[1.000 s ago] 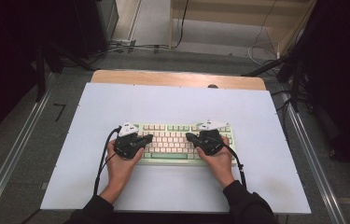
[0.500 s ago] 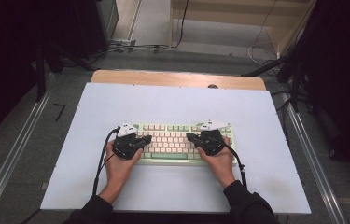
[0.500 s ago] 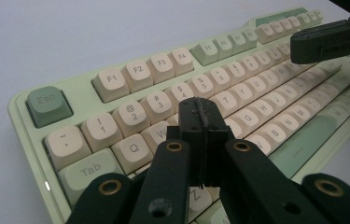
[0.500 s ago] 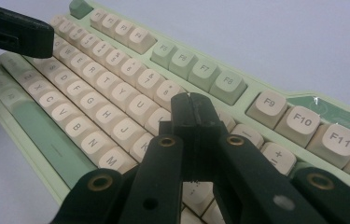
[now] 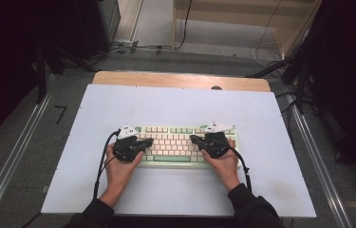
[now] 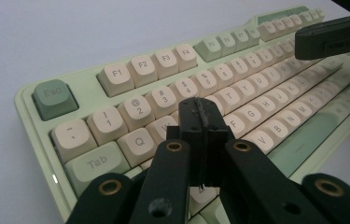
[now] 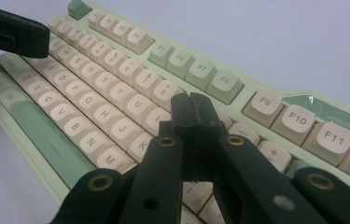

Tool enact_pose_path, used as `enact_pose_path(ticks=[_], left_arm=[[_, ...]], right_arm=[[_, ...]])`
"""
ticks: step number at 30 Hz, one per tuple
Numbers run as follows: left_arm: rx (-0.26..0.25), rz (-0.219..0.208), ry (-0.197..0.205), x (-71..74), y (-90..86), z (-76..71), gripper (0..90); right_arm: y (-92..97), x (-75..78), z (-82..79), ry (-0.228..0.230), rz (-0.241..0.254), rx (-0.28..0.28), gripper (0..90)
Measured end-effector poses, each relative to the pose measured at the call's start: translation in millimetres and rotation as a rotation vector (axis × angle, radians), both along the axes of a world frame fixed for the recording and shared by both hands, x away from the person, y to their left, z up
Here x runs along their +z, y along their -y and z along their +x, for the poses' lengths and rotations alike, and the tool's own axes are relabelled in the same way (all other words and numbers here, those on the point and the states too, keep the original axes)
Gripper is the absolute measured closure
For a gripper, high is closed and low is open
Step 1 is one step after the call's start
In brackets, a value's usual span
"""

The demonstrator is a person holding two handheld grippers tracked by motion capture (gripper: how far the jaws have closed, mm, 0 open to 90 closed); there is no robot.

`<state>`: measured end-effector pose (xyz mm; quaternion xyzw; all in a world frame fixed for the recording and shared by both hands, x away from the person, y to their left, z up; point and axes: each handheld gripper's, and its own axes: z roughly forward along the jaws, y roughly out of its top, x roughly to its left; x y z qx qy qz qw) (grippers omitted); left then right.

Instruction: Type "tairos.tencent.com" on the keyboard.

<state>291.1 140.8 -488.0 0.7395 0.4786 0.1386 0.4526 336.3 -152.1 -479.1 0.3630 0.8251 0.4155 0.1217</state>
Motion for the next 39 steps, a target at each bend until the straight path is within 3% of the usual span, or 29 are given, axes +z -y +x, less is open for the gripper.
enact_pose_path(ticks=[28, 33, 36, 39], left_arm=[[-0.012, 0.014, -0.024, -4.1, 2.8, -0.1, 90.0], [-0.022, 0.056, -0.034, -7.5, 6.2, 1.0, 90.0], [-0.020, 0.054, -0.027, -6.7, 6.6, 0.2, 90.0], [-0.011, 0.018, -0.009, -3.6, 3.9, -1.1, 90.0]], right_arm=[[0.4, 0.5, -0.6, 0.002, 0.002, 0.000, 88.1], [-0.1, 0.4, -1.0, 0.002, 0.001, 0.000, 88.1], [-0.6, 0.3, -1.5, 0.002, -0.001, 0.003, 88.1], [-0.6, 0.6, -1.7, 0.004, 0.001, 0.007, 88.1]])
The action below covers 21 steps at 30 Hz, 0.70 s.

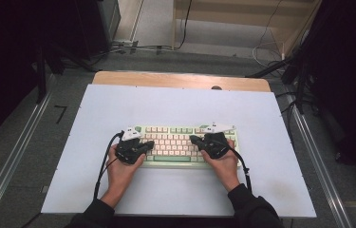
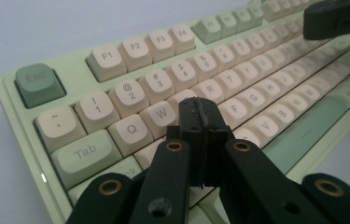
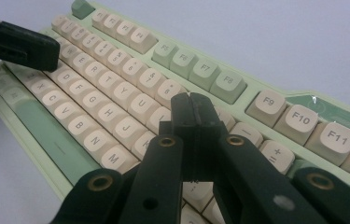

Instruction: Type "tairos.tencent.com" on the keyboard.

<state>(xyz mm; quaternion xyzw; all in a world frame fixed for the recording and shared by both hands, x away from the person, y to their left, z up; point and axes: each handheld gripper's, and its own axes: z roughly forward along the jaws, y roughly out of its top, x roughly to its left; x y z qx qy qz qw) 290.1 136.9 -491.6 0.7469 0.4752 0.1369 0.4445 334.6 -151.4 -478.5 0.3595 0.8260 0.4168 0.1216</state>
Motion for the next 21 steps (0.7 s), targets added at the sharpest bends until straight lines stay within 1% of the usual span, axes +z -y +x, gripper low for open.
enact_pose_path(ticks=[2, 5, 12, 21], left_arm=[[0.009, -0.010, 0.016, 2.2, -1.9, -0.9, 90.0], [0.015, -0.032, 0.019, 3.5, -3.7, -1.6, 90.0], [0.017, -0.032, 0.020, 2.6, -4.0, -1.4, 90.0], [0.018, -0.033, 0.023, 2.6, -4.5, -1.2, 90.0]], right_arm=[[0.2, 0.3, -0.2, 0.001, 0.001, 0.001, 88.1], [0.1, 0.3, -0.8, 0.000, 0.000, 0.003, 88.1], [2.3, -1.3, -3.2, -0.001, -0.009, 0.009, 88.1], [5.4, -0.3, -8.6, -0.004, -0.008, 0.012, 88.1]])
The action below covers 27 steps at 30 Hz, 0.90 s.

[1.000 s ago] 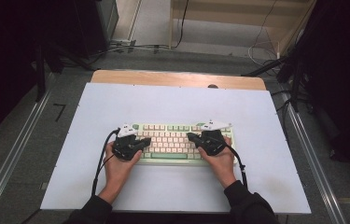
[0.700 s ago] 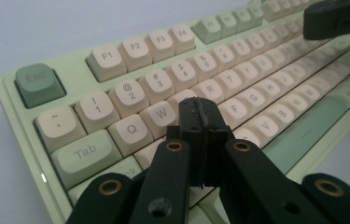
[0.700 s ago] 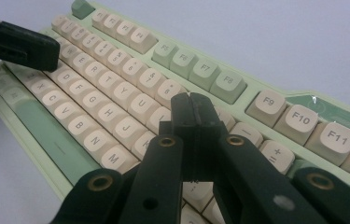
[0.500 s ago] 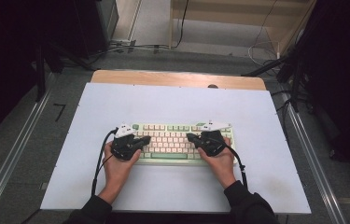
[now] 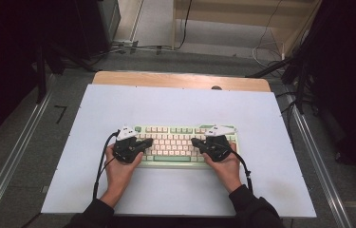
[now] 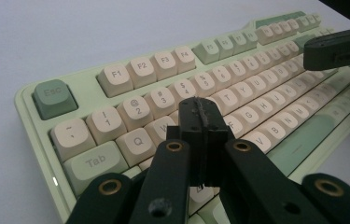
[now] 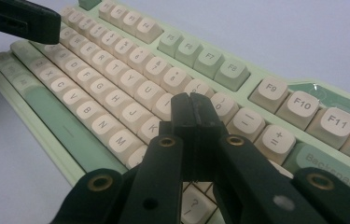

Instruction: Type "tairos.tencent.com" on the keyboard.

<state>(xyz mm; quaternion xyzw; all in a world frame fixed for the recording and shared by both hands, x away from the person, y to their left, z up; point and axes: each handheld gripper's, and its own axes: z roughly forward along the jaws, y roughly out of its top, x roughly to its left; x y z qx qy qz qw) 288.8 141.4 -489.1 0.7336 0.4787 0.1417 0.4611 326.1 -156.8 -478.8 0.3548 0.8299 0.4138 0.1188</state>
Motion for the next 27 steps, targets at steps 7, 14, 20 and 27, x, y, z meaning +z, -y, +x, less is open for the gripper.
enact_pose_path(ticks=[7, 14, 20, 27], left_arm=[[0.002, 0.000, 0.002, 0.0, -0.2, -0.1, 90.0], [0.003, -0.001, 0.002, 0.1, -1.1, 0.2, 90.0], [0.003, -0.001, 0.001, 0.0, -1.3, 0.3, 90.0], [0.002, -0.002, 0.001, 0.2, -1.5, 0.2, 90.0]], right_arm=[[2.2, 0.1, -3.4, -0.002, 0.003, 0.004, 88.1], [2.7, -0.1, -7.7, -0.004, 0.001, 0.013, 88.1], [4.1, -0.2, -10.3, -0.010, -0.003, 0.017, 88.1], [4.0, -1.4, -11.7, -0.014, -0.010, 0.023, 88.1]])
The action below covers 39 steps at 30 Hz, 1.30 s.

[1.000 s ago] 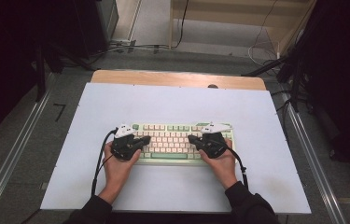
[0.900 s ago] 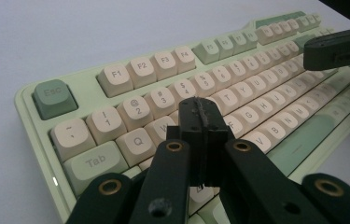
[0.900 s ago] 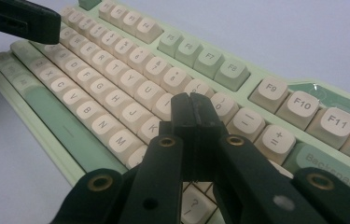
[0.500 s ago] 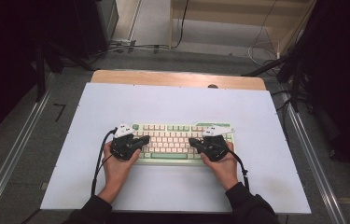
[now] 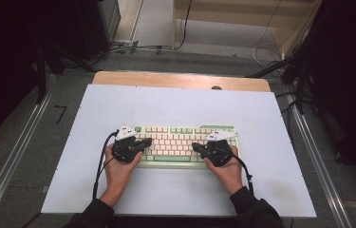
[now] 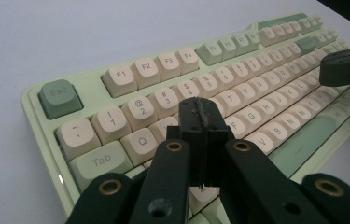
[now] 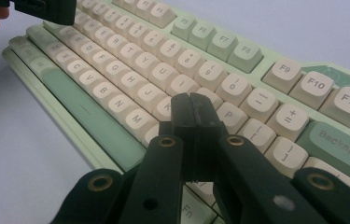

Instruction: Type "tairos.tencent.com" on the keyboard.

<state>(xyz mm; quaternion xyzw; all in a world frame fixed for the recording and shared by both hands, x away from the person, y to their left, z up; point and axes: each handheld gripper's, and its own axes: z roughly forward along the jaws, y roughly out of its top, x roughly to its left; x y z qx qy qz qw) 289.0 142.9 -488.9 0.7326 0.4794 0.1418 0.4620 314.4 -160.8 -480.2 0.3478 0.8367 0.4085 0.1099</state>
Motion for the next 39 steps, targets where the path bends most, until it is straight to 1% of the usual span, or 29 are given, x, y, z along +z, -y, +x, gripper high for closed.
enact_pose_path(ticks=[9, 19, 23, 24, 27, 31, 39], left_arm=[[-0.002, 0.000, -0.001, -0.1, 0.4, -0.2, 90.0], [-0.003, -0.001, -0.002, -0.1, 0.1, -0.2, 90.0], [-0.001, -0.001, -0.002, 0.0, 0.0, -0.4, 90.0], [-0.001, 0.000, -0.002, 0.0, 0.1, -0.5, 90.0], [-0.001, 0.000, 0.000, 0.1, 0.1, -0.6, 90.0], [0.002, -0.003, -0.001, -0.1, 0.1, -0.2, 90.0], [-0.001, -0.001, -0.002, -0.4, 0.5, -0.1, 90.0]], right_arm=[[-0.7, -3.1, -2.0, -0.009, -0.017, 0.012, 88.1], [-0.9, -5.2, -2.7, -0.016, -0.027, 0.012, 88.1], [-0.8, -7.6, -2.2, -0.028, -0.038, 0.015, 88.1], [-1.5, -8.8, -2.2, -0.032, -0.051, 0.018, 88.0], [-1.3, -7.9, -3.0, -0.026, -0.049, 0.021, 88.1], [1.4, -3.7, -3.2, -0.008, -0.022, 0.006, 88.1], [3.7, -3.5, -1.4, 0.004, -0.009, -0.005, 88.1]])
